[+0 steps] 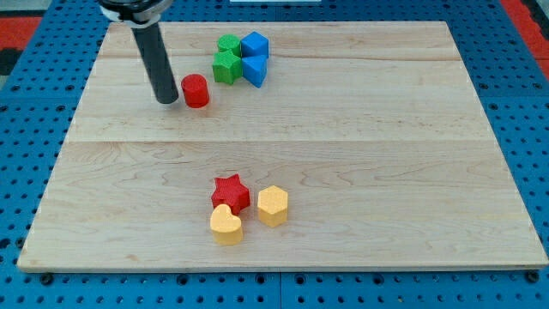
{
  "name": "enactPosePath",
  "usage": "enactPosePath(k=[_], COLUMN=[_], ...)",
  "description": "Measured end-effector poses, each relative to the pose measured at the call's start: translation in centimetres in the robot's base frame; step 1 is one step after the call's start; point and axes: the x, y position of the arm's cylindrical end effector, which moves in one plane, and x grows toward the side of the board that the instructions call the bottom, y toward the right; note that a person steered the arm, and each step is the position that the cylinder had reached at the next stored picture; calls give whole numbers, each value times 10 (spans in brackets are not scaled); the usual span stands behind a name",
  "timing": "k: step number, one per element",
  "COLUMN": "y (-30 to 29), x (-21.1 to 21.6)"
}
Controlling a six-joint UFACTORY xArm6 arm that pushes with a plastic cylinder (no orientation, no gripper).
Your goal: Move the hexagon to the top left of red circle
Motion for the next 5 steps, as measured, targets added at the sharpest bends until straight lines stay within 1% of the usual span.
enactPosePath(k=[1,2,3,4,5], y=[16,16,71,164,243], x=[0,2,57,132,191])
